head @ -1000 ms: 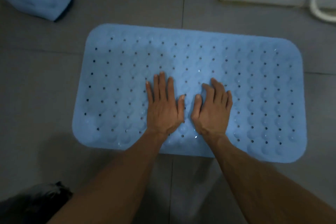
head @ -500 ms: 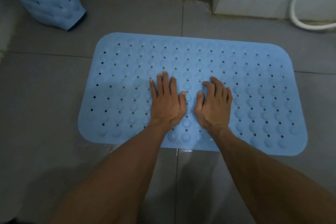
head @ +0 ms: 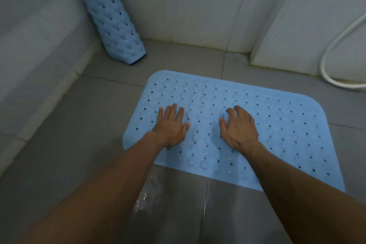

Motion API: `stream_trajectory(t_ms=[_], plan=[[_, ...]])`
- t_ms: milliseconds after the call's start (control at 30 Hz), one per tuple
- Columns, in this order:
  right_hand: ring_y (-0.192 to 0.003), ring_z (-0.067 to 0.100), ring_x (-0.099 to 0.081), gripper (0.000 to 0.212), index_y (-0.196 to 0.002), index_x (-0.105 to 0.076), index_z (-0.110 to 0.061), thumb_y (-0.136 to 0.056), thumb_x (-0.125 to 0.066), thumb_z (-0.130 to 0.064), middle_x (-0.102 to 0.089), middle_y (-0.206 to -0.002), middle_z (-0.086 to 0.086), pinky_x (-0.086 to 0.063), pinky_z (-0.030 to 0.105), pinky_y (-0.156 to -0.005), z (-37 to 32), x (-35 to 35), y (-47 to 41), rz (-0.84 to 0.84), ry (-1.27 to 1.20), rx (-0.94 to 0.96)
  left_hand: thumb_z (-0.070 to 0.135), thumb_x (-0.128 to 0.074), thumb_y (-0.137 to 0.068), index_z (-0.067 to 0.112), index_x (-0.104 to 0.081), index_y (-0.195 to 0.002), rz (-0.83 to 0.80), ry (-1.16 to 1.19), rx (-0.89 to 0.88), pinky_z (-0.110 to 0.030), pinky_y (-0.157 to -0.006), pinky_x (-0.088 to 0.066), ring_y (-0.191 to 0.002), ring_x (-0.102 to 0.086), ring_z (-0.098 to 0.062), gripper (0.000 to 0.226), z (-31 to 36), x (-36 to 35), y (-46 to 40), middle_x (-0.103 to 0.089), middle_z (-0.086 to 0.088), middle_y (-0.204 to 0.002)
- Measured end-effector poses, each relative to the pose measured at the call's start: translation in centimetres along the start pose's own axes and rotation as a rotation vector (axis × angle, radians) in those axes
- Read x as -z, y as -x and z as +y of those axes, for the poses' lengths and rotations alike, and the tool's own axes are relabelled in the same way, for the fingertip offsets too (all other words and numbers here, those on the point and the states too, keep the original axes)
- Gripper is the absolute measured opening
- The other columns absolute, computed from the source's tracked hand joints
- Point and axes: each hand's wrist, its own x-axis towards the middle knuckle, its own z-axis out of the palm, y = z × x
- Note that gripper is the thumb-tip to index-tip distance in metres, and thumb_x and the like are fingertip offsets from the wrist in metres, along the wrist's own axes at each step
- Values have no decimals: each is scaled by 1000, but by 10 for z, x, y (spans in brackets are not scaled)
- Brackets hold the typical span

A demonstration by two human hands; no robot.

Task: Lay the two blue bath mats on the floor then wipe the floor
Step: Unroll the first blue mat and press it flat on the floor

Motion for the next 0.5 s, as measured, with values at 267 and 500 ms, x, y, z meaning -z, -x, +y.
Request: stream_trajectory(t_ms=[267,500], plan=[[-143,31,-32,56,-146,-41,-15,-101,-37,-48,-35,-156,13,-19,41,-121,-41,145,-6,-55,-6,233,46,-19,-102,9,-3,-154,82,-11,98,-50,-120,5,-148,-1,-34,66,21,124,59,0,-18,-161],[-126,30,-45,51,-136,-48,-13,-99,-39,-47,-50,-135,11,-30,38,-110,-60,326,3,-83,8,243,41,-24,-102,5,-9,-152,97,-91,84,-51,-119,-2,-144,-15,-36,64,70,290,129,-14,-21,-157]])
